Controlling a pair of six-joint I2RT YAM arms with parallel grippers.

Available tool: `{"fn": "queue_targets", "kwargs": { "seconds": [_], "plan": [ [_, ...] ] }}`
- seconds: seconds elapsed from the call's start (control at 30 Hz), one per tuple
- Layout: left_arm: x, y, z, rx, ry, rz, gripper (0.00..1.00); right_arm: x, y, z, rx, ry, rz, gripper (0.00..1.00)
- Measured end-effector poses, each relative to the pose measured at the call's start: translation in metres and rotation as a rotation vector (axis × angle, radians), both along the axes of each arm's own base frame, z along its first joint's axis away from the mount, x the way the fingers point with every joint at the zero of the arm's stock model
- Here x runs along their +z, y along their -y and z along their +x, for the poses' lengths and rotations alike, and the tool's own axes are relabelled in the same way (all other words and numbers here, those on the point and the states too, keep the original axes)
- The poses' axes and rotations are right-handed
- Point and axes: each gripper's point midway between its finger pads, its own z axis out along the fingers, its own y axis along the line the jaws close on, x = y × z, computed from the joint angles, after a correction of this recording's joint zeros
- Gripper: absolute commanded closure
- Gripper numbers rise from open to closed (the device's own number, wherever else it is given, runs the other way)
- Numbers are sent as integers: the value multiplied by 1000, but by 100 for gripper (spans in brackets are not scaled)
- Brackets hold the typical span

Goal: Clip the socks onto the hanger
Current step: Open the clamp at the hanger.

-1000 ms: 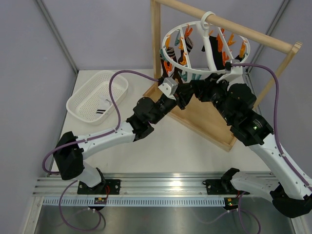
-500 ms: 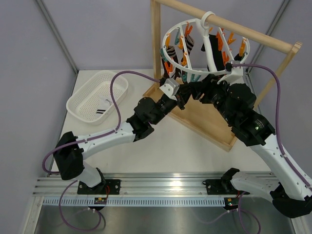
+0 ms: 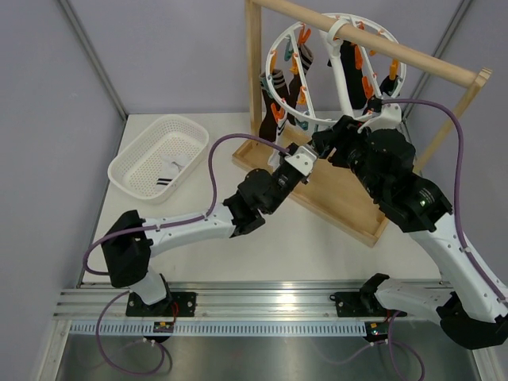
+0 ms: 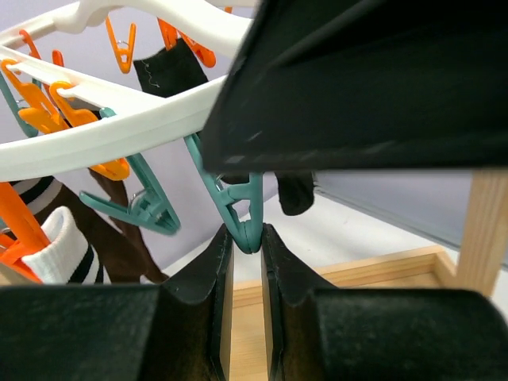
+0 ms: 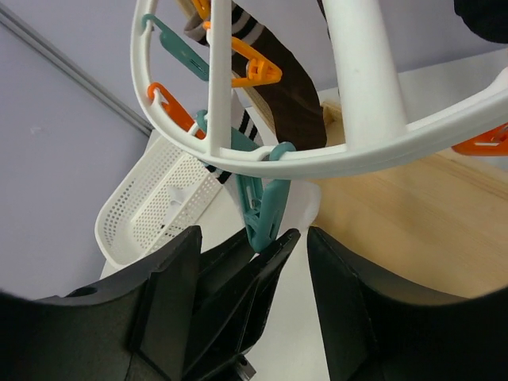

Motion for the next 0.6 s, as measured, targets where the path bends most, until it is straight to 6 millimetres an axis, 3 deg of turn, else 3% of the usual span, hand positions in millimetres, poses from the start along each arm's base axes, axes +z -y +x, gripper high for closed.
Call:
{"fn": "queue_targets", "kwargs": {
  "seconds": [0.3,0.6],
  "plan": [
    [7,3,-10,87,88,45,100,-15,1,14,-57,-45,-39,38],
    [7,3,-12,108,116,69,100,13,6,17,-89,-1,-20,46]
  ]
}}
